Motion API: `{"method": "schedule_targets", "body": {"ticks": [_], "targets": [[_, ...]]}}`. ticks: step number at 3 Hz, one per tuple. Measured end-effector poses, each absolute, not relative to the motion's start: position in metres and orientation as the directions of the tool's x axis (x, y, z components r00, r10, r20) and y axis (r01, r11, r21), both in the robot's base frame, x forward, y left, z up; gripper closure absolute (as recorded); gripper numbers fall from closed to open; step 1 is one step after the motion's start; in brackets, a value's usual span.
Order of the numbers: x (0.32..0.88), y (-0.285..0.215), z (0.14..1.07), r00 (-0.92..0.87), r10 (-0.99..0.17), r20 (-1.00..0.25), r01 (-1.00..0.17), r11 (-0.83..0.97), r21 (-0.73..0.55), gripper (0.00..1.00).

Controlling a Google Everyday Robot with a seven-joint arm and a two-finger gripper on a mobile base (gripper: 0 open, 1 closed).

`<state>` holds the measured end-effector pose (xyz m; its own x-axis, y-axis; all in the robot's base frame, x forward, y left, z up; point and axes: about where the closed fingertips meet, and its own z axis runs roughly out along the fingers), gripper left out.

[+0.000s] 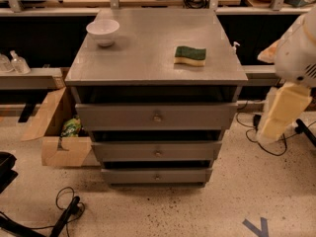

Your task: Open top drawer

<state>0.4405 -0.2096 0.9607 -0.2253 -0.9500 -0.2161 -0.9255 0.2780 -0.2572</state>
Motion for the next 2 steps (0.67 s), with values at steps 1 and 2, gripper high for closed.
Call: {"method": "schedule_targets", "body": {"ticks": [1, 2], "targets": [[0.433, -0.183, 0.892, -0.229, -0.943, -0.24, -0.916, 0.292, -0.274, 0.0], [0.433, -0.167, 0.819, -0.217, -0.944, -0.247, -0.924, 0.281, -0.261, 0.0]]}}
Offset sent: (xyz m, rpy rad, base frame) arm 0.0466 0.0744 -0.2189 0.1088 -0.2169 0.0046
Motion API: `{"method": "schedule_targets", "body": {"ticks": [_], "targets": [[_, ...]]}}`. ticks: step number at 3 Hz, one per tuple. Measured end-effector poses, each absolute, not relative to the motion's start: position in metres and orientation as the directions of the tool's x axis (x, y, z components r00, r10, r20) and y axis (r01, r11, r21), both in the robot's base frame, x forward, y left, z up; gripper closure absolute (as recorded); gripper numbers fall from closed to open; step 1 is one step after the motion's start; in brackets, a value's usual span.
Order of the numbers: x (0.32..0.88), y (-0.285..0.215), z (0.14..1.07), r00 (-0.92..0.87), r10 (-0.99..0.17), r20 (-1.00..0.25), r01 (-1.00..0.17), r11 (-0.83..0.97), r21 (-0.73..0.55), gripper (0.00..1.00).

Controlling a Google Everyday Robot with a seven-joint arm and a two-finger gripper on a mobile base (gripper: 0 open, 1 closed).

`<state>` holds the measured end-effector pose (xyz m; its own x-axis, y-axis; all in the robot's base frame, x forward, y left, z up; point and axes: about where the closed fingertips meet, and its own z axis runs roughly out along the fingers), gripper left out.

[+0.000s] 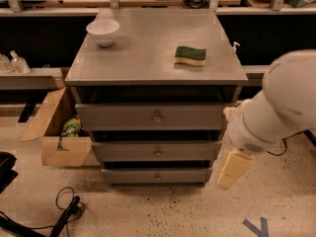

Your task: Open top drawer

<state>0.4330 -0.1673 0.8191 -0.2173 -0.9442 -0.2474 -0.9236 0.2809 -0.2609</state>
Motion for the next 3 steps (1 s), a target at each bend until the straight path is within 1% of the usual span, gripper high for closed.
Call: {"method": "schedule_targets", "body": {"ticks": [1, 2, 3], "targets": [[0.4757, -0.1443, 0.7663, -0.16, -0.945, -0.285, -0.905, 0.256, -0.339, 0.0], [0.4794, -0.1424, 0.7762, -0.155, -0.942, -0.299, -0.894, 0.263, -0.362, 0.0], [0.4795, -0.1418, 0.7696, -0.154, -0.945, -0.287, -0.895, 0.257, -0.365, 0.0]]}}
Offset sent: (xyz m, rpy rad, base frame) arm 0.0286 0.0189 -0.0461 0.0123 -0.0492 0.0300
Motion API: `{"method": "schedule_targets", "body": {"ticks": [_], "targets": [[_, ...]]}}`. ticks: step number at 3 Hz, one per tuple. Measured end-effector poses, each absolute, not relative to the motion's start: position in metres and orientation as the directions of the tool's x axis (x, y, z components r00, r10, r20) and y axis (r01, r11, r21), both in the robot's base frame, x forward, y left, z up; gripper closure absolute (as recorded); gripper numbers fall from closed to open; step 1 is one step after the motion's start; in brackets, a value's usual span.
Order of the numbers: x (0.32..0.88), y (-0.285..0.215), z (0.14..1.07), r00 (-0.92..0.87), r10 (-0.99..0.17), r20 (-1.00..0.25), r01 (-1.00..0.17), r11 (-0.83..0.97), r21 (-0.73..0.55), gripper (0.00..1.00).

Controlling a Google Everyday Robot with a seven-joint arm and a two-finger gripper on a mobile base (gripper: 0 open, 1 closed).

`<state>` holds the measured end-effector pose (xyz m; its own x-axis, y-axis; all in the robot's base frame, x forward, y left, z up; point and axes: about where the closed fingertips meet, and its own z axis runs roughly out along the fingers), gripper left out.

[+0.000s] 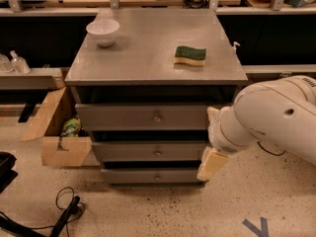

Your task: Open top drawer

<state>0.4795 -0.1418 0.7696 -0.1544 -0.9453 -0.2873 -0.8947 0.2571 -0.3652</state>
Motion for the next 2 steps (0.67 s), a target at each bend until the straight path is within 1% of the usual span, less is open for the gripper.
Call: {"method": "schedule_targets", "body": {"ticks": [2], "targets": [[0.519, -0.139, 0.73, -0.095, -0.987, -0.127, -0.91, 0.138, -0.391, 0.0]]}}
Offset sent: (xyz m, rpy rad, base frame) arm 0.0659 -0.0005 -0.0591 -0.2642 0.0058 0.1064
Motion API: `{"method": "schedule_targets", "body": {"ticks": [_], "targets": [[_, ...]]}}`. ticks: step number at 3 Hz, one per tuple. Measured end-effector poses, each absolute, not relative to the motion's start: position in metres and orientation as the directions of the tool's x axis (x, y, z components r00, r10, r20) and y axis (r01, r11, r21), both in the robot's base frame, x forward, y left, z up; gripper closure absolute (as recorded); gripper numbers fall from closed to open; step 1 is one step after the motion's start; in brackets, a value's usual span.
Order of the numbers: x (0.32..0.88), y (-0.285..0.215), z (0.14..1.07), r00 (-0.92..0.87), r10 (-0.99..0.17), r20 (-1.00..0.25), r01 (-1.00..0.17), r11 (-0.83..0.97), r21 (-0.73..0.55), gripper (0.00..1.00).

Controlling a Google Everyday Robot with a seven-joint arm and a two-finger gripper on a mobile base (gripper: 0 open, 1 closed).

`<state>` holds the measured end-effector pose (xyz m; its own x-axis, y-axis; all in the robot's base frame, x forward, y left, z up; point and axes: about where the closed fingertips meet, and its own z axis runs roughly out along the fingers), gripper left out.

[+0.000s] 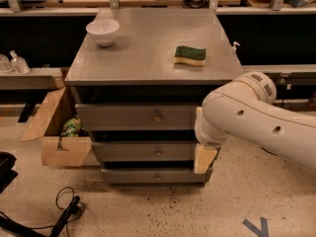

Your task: Open top drawer

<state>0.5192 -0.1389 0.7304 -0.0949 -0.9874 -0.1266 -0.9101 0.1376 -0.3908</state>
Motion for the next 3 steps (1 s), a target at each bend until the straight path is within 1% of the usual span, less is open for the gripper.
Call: {"method": "schedule_targets", "body": {"ticks": [1, 3], "targets": [[0.543, -0.143, 0.718, -0.041, -0.997, -0.065, -0.913, 0.063, -0.403, 0.0], [0.591, -0.15, 0.711, 0.063, -0.998, -0.023, -0.904, -0.047, -0.425, 0.0]]}}
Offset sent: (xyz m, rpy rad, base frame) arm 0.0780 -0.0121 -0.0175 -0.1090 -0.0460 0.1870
